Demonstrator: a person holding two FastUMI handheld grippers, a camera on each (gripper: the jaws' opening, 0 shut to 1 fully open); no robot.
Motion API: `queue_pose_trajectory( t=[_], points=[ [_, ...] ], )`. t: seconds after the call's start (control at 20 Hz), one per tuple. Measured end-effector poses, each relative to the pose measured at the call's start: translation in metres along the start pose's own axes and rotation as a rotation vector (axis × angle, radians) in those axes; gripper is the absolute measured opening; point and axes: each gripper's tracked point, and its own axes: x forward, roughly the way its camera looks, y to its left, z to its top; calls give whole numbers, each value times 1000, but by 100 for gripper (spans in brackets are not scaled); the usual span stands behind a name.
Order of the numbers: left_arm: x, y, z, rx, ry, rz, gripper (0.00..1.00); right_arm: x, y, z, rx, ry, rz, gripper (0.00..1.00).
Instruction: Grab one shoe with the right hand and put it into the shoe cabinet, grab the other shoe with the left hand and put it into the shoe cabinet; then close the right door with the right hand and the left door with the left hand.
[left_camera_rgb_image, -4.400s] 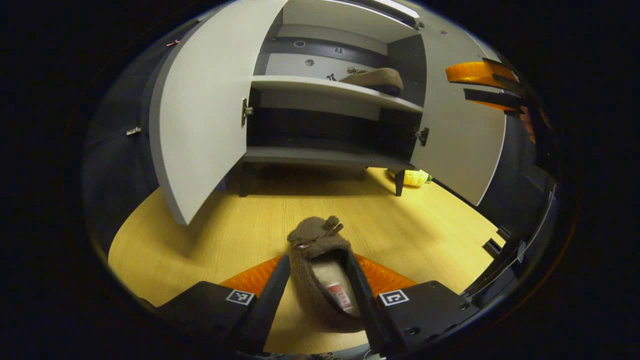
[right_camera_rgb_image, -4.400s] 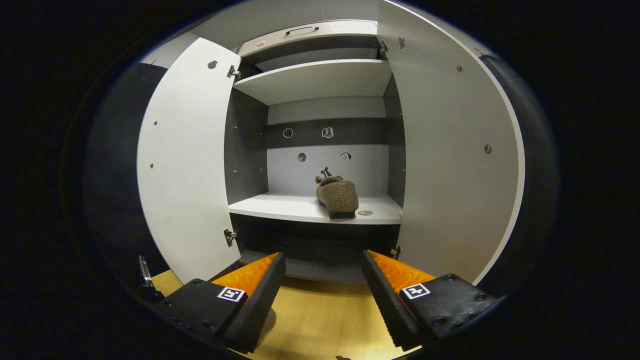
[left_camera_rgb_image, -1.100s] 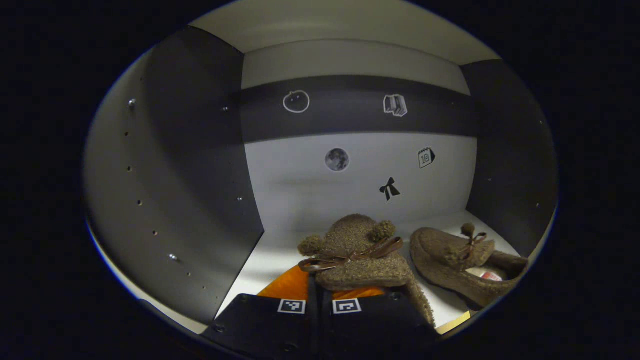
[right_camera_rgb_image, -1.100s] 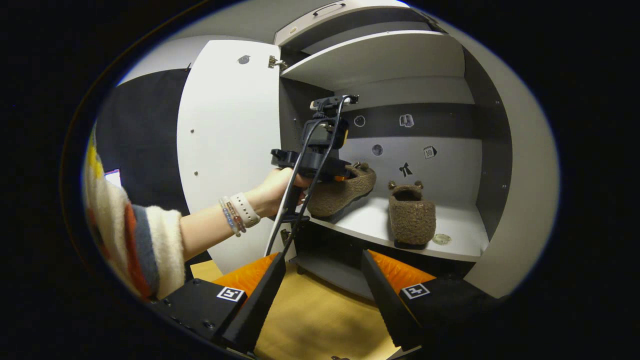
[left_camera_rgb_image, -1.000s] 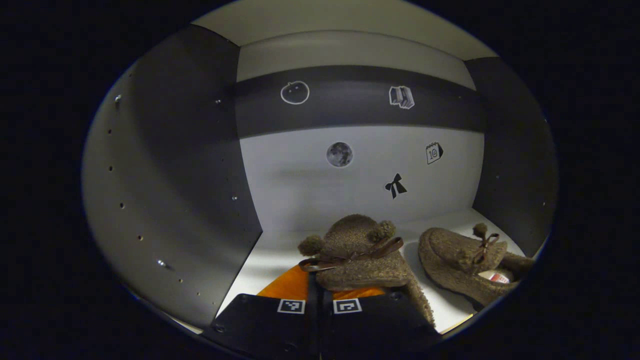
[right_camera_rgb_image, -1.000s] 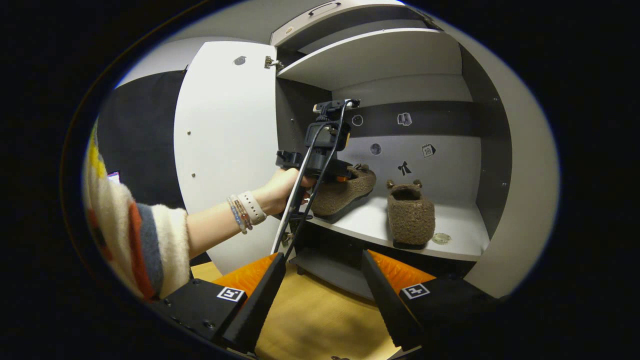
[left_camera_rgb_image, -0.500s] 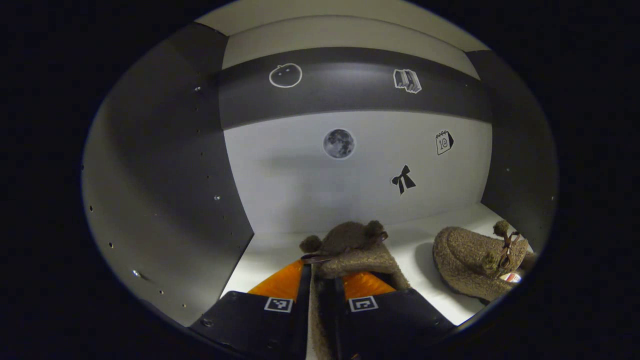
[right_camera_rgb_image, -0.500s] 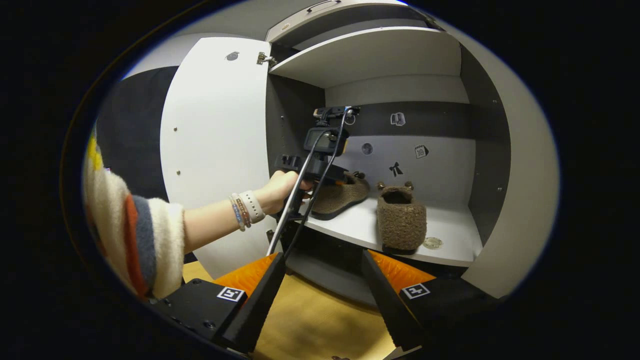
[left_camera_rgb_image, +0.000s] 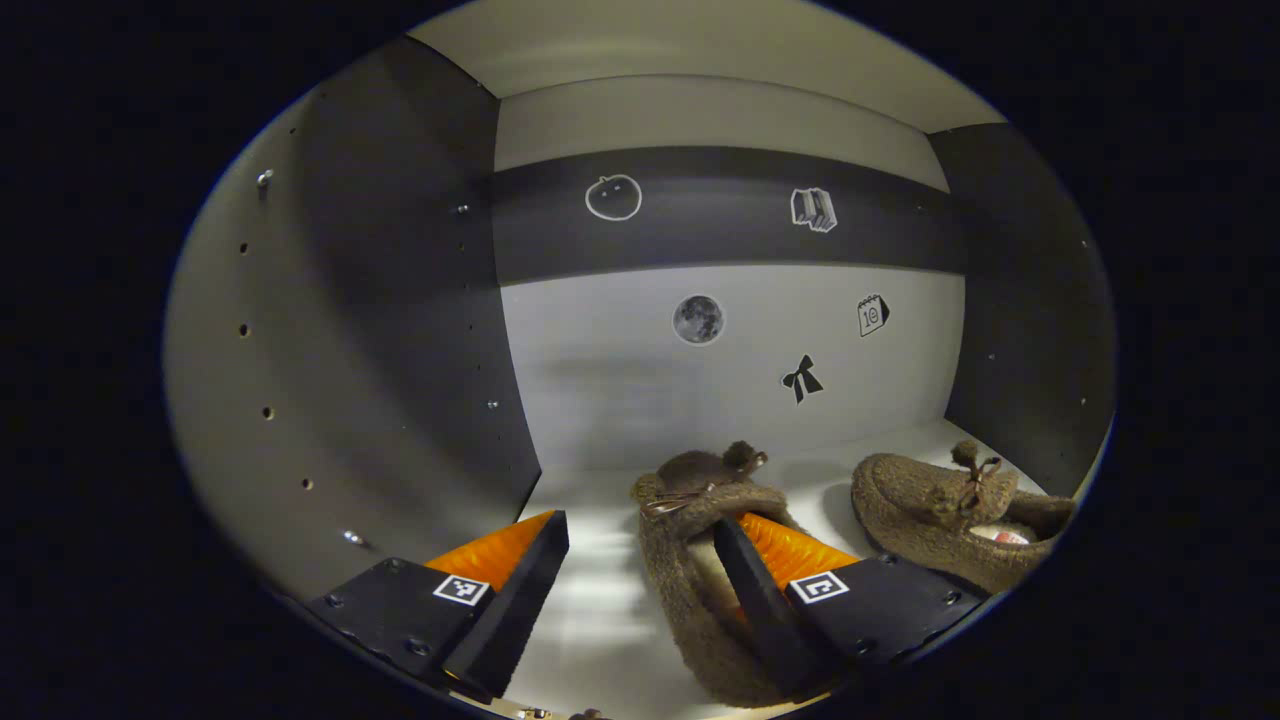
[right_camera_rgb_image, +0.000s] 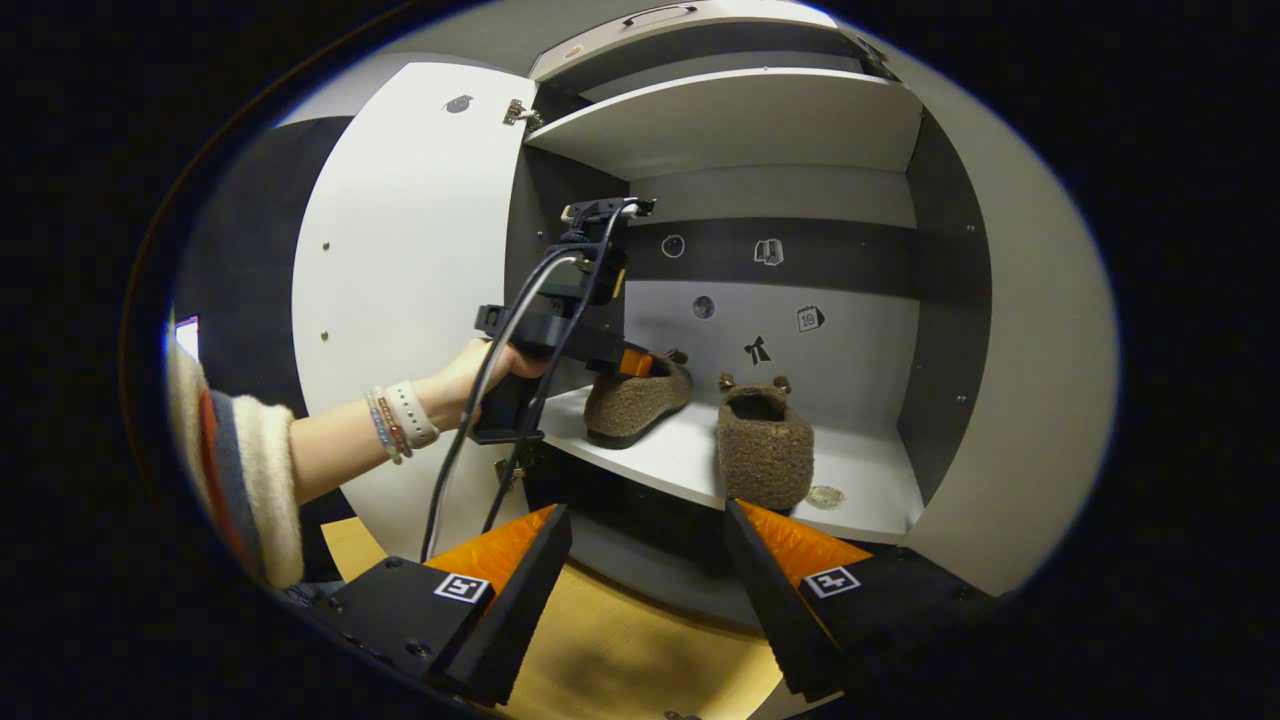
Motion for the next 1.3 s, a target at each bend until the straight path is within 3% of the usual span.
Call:
queue_pose_trajectory(
  t=[0.15, 0.35, 0.55, 0.65, 0.95, 1.15, 1.3],
  points=[
    [-30, -10, 1, -10, -29, -75, 94, -12, -2, 10, -9, -28, -62, 98],
    [-84, -24, 3, 64, -73, -136, 95, -42, 6, 29, -23, -71, -156, 98],
    [-170, -48, 13, 73, -192, -243, 95, -84, 14, 51, -33, -137, -249, 98],
    [-219, -54, 13, 51, -235, -295, 100, -107, 15, 62, -21, -171, -295, 98],
    [-333, -53, -1, -14, -260, -421, 96, -190, 3, 77, 28, -230, -394, 98],
    [-387, -31, -21, 6, -254, -433, 96, -251, -40, 77, 64, -261, -499, 98],
    [-419, -19, -34, -61, -257, -463, 97, -284, -91, 70, 64, -264, -611, 98]
  ],
)
